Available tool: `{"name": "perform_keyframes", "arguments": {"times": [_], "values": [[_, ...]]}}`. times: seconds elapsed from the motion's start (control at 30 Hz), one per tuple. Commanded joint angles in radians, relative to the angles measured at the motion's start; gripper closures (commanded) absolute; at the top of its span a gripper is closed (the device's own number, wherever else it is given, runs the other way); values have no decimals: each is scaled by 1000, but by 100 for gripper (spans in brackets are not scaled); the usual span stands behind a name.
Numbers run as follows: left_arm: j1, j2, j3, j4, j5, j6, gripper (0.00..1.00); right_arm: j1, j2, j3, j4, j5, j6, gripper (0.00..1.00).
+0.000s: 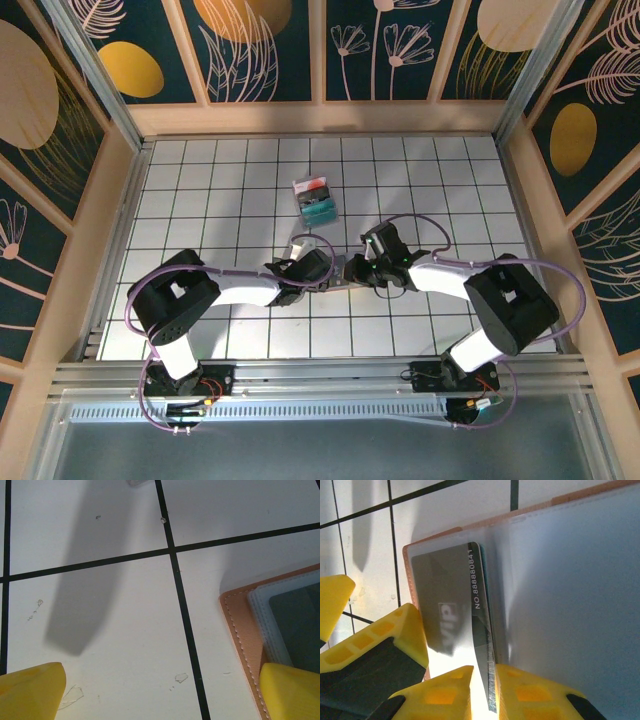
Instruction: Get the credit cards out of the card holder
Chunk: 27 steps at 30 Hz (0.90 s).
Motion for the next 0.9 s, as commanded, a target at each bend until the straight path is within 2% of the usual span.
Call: {"name": "perform_keyframes", "arguments": {"times": [0.0,0.87], "values": [[4,31,3,-78,-7,26,1,7,23,-4,16,3,-19,82],[4,27,3,-92,-6,29,1,1,15,-13,-24,81,-2,78]]}}
